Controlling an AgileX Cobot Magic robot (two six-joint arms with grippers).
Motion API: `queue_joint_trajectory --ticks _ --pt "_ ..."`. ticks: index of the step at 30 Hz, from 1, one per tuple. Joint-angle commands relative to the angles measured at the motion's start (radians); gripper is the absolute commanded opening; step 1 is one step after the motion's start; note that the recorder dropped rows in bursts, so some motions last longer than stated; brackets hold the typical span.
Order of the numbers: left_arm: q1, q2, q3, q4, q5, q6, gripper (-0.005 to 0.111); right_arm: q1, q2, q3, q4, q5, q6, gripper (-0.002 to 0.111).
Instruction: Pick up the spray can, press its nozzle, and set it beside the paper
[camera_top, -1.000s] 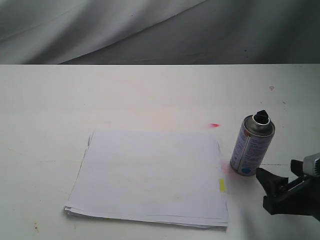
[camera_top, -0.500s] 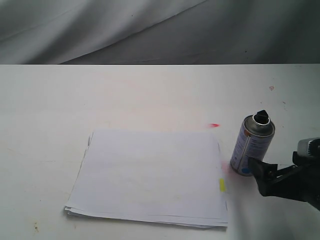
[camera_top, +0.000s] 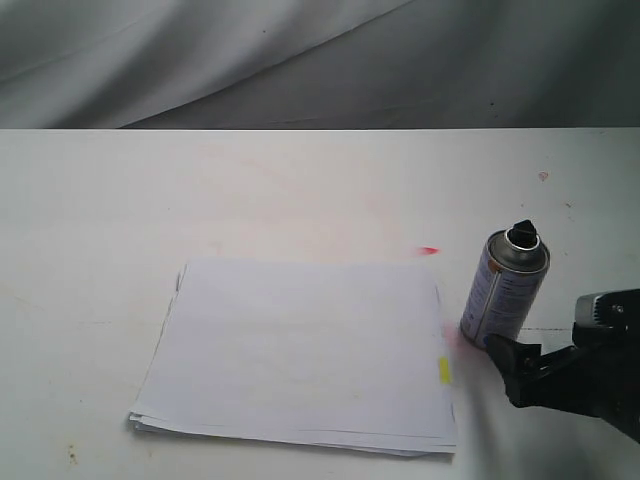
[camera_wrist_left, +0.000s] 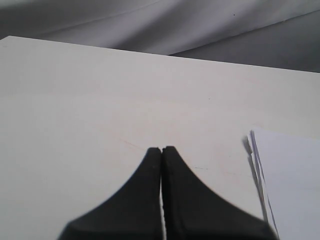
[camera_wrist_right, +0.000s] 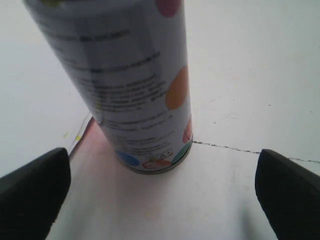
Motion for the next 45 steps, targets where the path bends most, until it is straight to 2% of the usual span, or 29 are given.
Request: queue_joint_trajectory --ticks 1,39,45 --pt "-0.006 -0.003 0.004 0.001 -0.005 -0.001 0.0 0.002 0.038 -0.001 -0.01 -0.053 -0.018 0.091" --pt "-0.006 -0.003 0.004 0.001 -0.005 -0.001 0.0 0.002 0.038 -0.001 -0.084 -0.111 -0.054 0.091" --pt "-0.006 -0.003 0.004 0.001 -0.005 -0.001 0.0 0.002 0.038 -0.059 -0.085 -0.054 -0.054 0.091"
